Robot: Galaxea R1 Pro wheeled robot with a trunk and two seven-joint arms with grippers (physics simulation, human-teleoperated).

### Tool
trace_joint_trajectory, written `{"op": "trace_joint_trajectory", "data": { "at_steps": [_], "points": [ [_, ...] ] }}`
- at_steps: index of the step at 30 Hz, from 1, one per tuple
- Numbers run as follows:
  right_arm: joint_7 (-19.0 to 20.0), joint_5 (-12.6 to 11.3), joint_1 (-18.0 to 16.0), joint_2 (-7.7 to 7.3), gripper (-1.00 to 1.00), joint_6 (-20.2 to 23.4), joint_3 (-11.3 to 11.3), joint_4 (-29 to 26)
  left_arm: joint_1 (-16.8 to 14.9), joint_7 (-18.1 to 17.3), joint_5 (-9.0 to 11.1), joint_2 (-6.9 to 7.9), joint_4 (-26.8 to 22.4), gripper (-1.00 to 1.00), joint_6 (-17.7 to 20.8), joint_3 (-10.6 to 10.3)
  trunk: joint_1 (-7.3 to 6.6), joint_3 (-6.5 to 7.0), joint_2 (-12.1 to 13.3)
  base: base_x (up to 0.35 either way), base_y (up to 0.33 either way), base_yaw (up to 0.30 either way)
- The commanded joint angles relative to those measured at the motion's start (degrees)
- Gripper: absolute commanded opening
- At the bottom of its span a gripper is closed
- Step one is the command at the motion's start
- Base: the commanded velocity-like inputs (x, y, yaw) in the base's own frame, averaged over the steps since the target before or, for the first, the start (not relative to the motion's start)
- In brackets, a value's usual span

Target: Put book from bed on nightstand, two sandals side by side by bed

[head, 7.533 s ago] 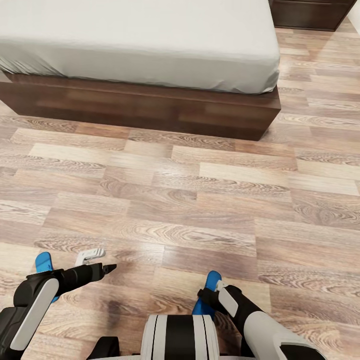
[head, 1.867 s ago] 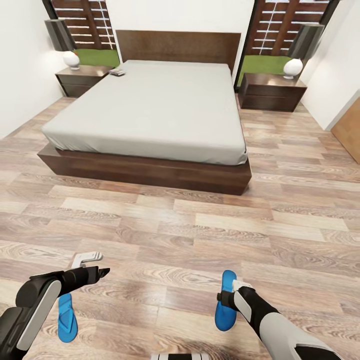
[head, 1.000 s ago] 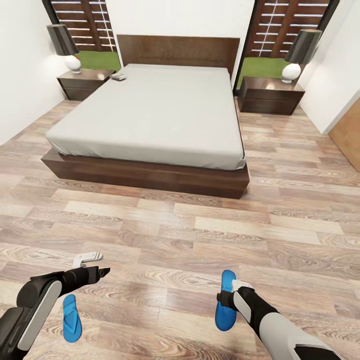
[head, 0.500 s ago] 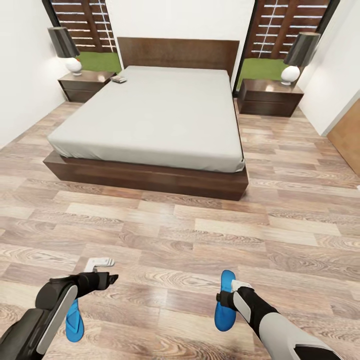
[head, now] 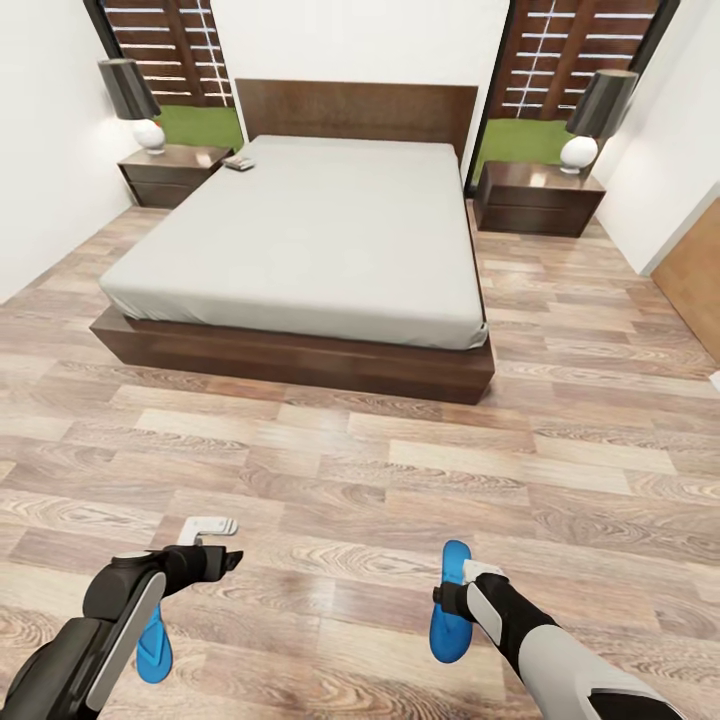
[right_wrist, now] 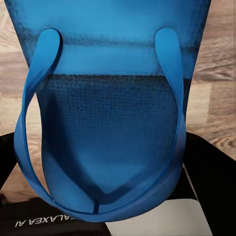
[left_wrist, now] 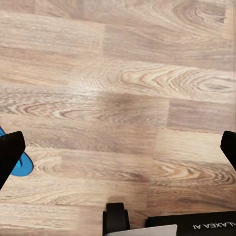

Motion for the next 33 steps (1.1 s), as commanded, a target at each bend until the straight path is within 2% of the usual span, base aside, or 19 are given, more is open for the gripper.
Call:
{"op": "trace_joint_trajectory", "data": {
  "at_steps": [1, 10, 16, 26, 33],
  "points": [
    [-0.3, -0.5, 0.0, 0.04, -1.00, 0.3, -0.3, -0.1, 0.0, 0.0, 0.1, 0.03, 0.0, 1.00, 0.2, -0.2, -0.23, 0.15, 0.4, 0.000, 0.000, 0.000],
    [-0.5, -0.5, 0.0, -0.09, -1.00, 0.3, -0.3, -0.1, 0.0, 0.0, 0.0, -0.03, 0.0, 1.00, 0.3, -0.6, -2.20, 1.77, 4.0, 0.000, 0.000, 0.000],
    [-0.6, -0.5, 0.0, -1.42, -1.00, 0.4, -0.3, 0.0, 0.0, 0.0, 0.0, -0.03, 0.0, 1.00, 0.3, -0.6, -3.52, 2.84, 6.4, 0.000, 0.000, 0.000],
    [-0.7, -0.5, 0.0, -2.14, -1.00, 0.4, -0.3, 0.1, 0.0, 0.0, 0.0, -0.03, 0.0, 1.00, 0.3, -0.6, -5.72, 4.64, 10.4, 0.000, 0.000, 0.000],
    [-0.7, -0.5, 0.1, -4.28, -1.00, 0.5, -0.3, 0.5, 0.0, 0.0, -0.1, -0.03, 0.4, 1.00, 0.3, -0.8, -7.26, 5.90, 13.2, 0.000, 0.000, 0.000]
  ]
}}
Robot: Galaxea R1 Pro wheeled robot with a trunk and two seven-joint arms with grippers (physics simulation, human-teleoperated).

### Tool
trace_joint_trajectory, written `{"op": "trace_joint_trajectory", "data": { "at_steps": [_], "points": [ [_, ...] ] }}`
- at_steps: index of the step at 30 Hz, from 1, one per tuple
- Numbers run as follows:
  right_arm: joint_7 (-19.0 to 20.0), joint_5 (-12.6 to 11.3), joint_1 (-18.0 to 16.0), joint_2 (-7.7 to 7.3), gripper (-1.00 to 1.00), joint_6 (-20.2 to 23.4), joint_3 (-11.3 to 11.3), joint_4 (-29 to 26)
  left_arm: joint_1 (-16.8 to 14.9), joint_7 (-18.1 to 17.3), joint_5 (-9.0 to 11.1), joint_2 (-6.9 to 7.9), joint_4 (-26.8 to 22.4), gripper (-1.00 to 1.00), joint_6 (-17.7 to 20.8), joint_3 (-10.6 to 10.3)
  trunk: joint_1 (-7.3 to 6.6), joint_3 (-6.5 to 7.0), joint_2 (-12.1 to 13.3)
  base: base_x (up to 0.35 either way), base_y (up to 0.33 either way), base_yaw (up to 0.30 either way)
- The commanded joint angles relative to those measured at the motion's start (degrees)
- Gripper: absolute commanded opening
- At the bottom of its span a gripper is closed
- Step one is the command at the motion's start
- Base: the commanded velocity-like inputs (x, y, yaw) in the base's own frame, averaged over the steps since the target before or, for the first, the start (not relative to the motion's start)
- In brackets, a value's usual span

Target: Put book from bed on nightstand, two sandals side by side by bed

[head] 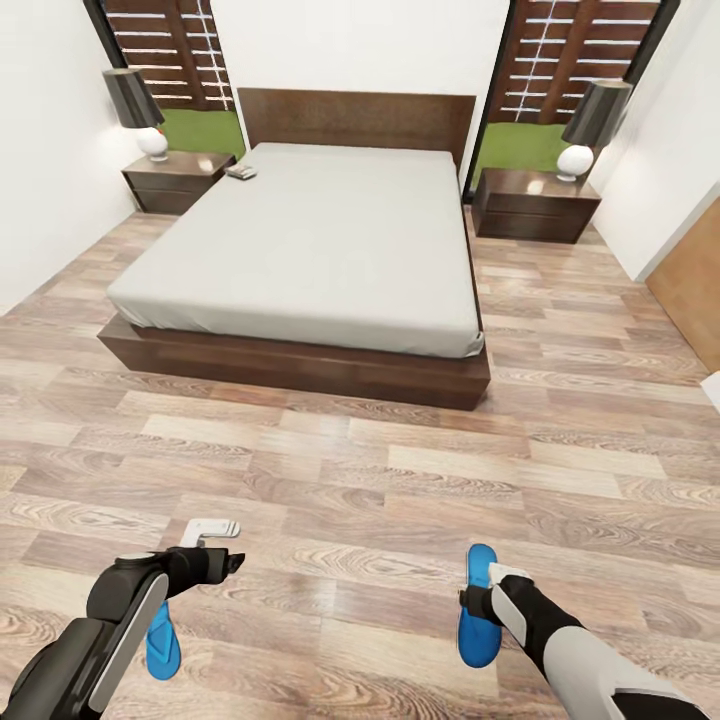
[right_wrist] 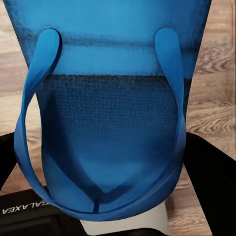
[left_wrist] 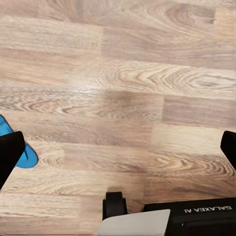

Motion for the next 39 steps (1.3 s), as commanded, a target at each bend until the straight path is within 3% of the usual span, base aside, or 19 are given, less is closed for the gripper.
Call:
{"op": "trace_joint_trajectory", "data": {
  "at_steps": [1, 3, 6, 11, 21, 27, 39],
  "points": [
    [-0.3, -0.8, 0.0, -0.13, -1.00, 0.2, -0.1, -0.1, 0.0, 0.0, 0.1, 0.02, 0.3, 1.00, 0.2, -0.2, -0.23, 0.15, 0.4, 0.000, 0.000, 0.000],
    [-0.4, -0.9, 0.0, -0.42, -1.00, 0.2, -0.1, 0.0, 0.0, 0.0, 0.0, -0.31, 2.4, 1.00, 0.0, -1.1, -0.66, 0.51, 1.2, 0.000, 0.000, 0.000],
    [-0.4, -0.8, 1.0, -0.83, -1.00, -0.2, -0.1, -0.1, 0.0, 0.0, 0.0, -0.90, 9.6, 1.00, -3.5, -2.2, -1.32, 1.05, 2.4, 0.000, 0.000, 0.000],
    [-0.4, -0.8, 2.5, -1.70, -1.00, -0.7, -0.1, -0.5, 0.0, 0.0, 0.1, -1.13, 16.4, 1.00, -7.0, -2.6, -2.42, 1.95, 4.4, 0.000, 0.000, 0.000],
    [-0.4, -0.8, 4.6, -4.59, -1.00, -5.4, -0.1, 0.0, 0.0, -0.1, 0.1, -1.11, 20.0, 1.00, -8.6, -2.8, -4.62, 3.74, 8.4, 0.000, 0.000, 0.000],
    [-0.4, -0.8, 5.3, -5.08, -1.00, -8.3, -0.2, 0.1, 0.0, -0.4, 0.1, -1.10, 21.7, 1.00, -12.3, -2.7, -5.94, 4.82, 10.8, 0.000, 0.000, 0.000],
    [-0.2, -0.8, 6.0, -5.18, -1.00, -12.2, -0.1, 0.1, 0.0, -0.5, 0.1, -1.02, 31.0, 1.00, -16.3, -2.3, -8.57, 6.97, 15.6, 0.000, 0.000, 0.000]
  ]
}}
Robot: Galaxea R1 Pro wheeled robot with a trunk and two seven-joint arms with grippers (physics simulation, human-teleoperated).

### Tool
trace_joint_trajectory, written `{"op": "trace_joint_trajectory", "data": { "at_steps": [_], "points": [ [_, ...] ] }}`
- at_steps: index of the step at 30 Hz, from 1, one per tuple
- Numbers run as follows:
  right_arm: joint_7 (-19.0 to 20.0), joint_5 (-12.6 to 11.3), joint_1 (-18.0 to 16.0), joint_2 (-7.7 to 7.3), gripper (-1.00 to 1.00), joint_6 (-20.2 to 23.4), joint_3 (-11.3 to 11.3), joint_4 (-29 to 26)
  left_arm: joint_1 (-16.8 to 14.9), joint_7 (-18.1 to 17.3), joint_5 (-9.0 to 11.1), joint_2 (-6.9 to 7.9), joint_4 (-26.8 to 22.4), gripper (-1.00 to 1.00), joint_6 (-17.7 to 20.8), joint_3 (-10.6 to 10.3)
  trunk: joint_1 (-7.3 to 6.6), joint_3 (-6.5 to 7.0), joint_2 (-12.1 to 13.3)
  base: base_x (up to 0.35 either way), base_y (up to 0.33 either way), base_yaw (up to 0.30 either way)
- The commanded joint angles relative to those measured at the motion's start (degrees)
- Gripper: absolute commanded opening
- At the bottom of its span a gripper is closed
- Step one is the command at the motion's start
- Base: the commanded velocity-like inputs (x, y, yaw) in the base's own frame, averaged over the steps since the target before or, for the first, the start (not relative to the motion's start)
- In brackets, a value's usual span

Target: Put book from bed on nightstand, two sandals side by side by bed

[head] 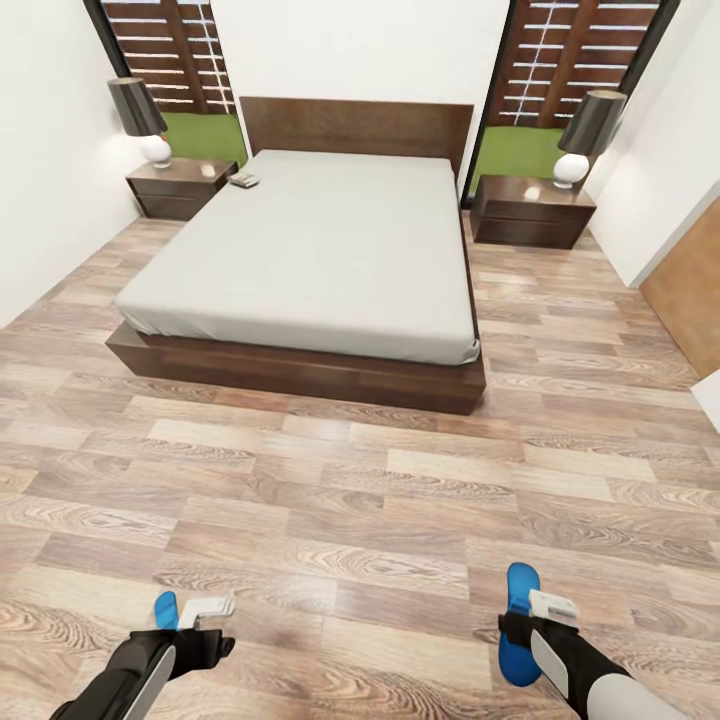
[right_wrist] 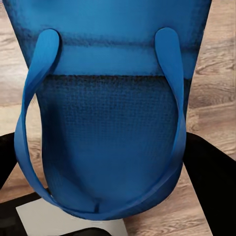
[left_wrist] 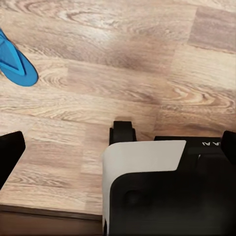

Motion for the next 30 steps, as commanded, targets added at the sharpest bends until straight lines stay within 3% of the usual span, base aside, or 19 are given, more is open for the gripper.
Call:
{"op": "trace_joint_trajectory", "data": {
  "at_steps": [1, 30],
  "points": [
    [-0.1, -0.5, 0.1, 0.01, -1.00, -0.4, -0.1, -0.1, 0.0, 0.0, 0.0, 0.05, 0.2, 1.00, 0.0, -0.1, -0.22, 0.15, 0.4, 0.000, 0.000, 0.000],
    [0.1, -0.5, 0.8, -0.07, -1.00, -1.7, -0.1, -0.1, 0.0, -0.1, 0.0, 0.06, 0.9, 1.00, -0.5, 0.0, -6.59, 5.35, 12.0, 0.000, 0.000, 0.000]
  ]
}}
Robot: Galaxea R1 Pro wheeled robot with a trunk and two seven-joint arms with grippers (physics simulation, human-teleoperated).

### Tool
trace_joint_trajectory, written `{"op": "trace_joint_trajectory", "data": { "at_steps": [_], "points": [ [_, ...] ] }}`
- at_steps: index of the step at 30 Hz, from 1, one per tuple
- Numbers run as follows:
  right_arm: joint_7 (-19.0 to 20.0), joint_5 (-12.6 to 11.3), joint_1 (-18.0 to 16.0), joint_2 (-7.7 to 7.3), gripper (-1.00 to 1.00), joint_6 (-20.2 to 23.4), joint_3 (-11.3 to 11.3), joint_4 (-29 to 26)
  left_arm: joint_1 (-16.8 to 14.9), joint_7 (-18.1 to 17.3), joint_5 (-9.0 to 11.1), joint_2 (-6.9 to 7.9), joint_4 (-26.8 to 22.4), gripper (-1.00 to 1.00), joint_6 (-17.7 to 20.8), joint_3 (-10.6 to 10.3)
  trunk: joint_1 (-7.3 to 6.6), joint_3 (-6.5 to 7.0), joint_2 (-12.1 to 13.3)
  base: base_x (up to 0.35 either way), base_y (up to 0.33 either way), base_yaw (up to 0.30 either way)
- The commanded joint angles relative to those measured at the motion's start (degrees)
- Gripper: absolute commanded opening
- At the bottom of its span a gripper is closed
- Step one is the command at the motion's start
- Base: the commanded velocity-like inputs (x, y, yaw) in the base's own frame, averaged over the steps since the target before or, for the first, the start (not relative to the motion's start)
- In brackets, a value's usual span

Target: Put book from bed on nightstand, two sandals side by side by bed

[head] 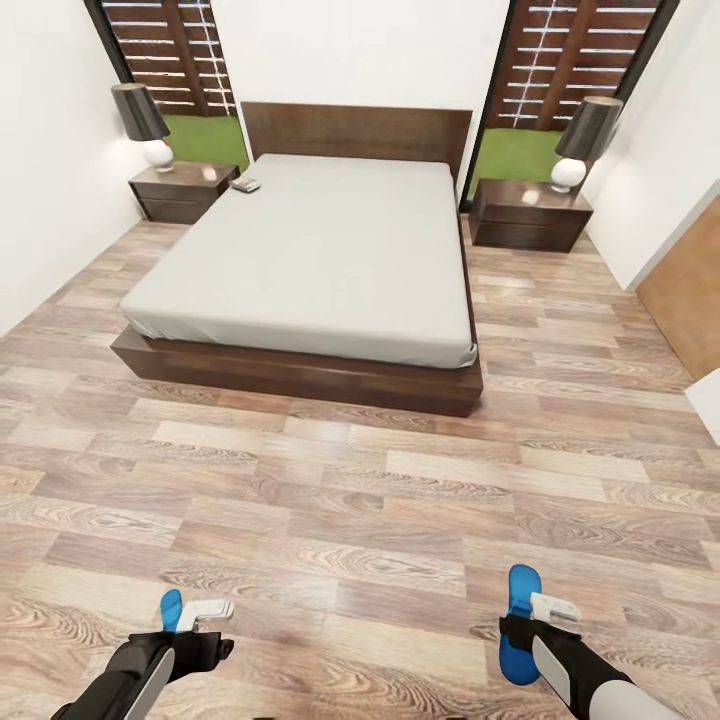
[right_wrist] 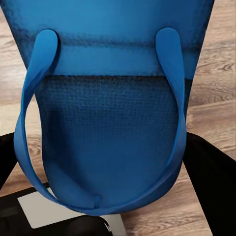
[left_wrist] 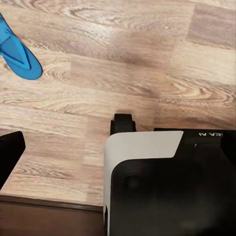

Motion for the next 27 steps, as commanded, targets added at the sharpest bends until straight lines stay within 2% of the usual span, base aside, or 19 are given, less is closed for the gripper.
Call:
{"op": "trace_joint_trajectory", "data": {
  "at_steps": [1, 21, 24, 27],
  "points": [
    [-0.1, -0.5, 0.0, 0.01, -1.00, 0.3, -0.1, -0.1, 0.0, 0.0, 0.1, 0.05, -0.1, 1.00, 0.2, -0.1, -0.22, 0.14, 0.4, 0.000, 0.000, 0.000],
    [-0.1, -0.5, 0.0, 0.06, -1.00, 0.3, 0.0, -0.1, -0.6, 0.2, 0.2, -0.11, -1.3, 1.00, 1.0, -0.6, -4.61, 3.73, 8.4, 0.000, 0.000, 0.000],
    [-0.1, -0.5, 0.0, 0.01, -1.00, 0.2, 0.0, -0.1, -2.6, 0.0, 0.4, 0.03, -3.7, 1.00, 4.0, -0.5, -5.27, 4.27, 9.6, 0.000, 0.000, 0.000],
    [-0.1, -0.5, 0.0, 0.01, -1.00, 0.2, 0.0, -0.2, -3.2, -0.2, 0.5, 0.14, -5.1, 1.00, 5.7, -0.3, -5.93, 4.81, 10.8, 0.000, 0.000, 0.000]
  ]
}}
